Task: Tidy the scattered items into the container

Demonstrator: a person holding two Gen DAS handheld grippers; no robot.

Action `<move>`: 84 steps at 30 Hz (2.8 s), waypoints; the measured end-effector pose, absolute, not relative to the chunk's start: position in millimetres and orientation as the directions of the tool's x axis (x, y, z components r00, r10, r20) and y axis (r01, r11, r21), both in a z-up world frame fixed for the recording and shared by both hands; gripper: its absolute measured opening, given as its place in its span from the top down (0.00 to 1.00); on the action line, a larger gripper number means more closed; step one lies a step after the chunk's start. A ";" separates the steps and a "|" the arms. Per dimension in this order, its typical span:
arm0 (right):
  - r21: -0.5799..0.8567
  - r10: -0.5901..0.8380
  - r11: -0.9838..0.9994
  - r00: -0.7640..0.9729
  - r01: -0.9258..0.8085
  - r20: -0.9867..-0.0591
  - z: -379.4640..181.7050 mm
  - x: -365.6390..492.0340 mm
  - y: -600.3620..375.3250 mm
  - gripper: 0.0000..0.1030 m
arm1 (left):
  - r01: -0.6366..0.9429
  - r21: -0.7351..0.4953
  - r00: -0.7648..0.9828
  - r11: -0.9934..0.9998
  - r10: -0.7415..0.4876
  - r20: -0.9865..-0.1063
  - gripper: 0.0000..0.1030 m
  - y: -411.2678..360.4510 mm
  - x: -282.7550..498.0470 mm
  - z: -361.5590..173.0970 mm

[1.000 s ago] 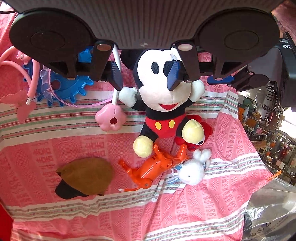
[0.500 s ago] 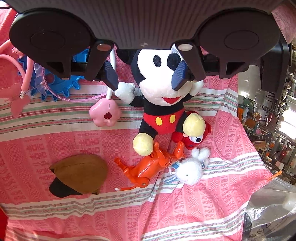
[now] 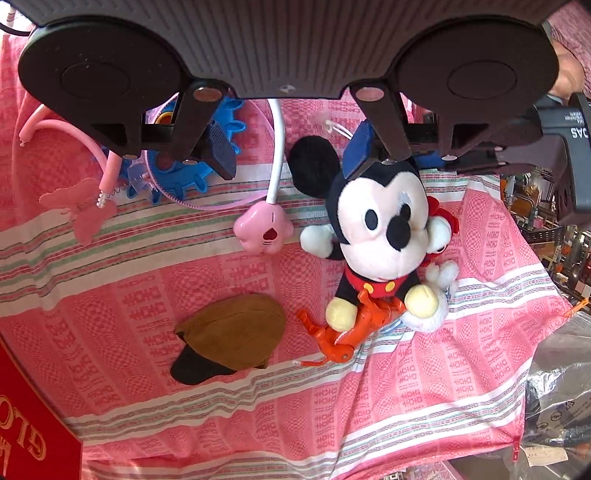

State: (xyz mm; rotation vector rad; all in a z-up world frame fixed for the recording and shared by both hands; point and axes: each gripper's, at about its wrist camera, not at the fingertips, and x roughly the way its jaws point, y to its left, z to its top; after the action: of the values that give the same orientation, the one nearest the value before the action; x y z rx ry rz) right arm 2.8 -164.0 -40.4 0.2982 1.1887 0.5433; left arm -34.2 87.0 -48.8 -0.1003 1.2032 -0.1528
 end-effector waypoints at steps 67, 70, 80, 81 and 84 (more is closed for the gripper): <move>0.244 0.382 0.901 0.390 -0.358 -0.838 -22.9 100.3 -135.8 0.71 | 0.180 -0.030 0.424 0.983 -0.105 -0.900 0.20 16.4 -18.5 -79.8; 0.253 0.389 0.899 0.383 -0.359 -0.838 -23.3 101.0 -137.8 0.71 | 0.167 -0.041 0.425 0.985 -0.109 -0.899 0.19 14.0 -8.4 -84.4; 0.307 0.459 0.866 0.385 -0.394 -0.801 -19.7 104.7 -137.0 0.61 | 0.040 -0.089 0.409 0.995 -0.097 -0.907 0.77 26.7 10.0 -87.3; 0.307 0.463 0.864 0.389 -0.399 -0.797 -19.5 106.5 -135.5 0.59 | 0.026 -0.094 0.412 0.995 -0.096 -0.906 0.78 30.1 11.1 -86.5; 0.321 0.482 0.855 0.394 -0.408 -0.783 -20.1 110.6 -131.0 0.49 | -0.025 -0.135 0.401 0.990 -0.114 -0.909 0.78 41.7 15.3 -86.8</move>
State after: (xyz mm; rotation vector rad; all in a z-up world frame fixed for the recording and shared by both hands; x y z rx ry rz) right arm 110.6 -131.0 -20.1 0.0815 1.0202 0.5646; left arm 15.3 41.7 -86.8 -0.1349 1.1579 -0.0562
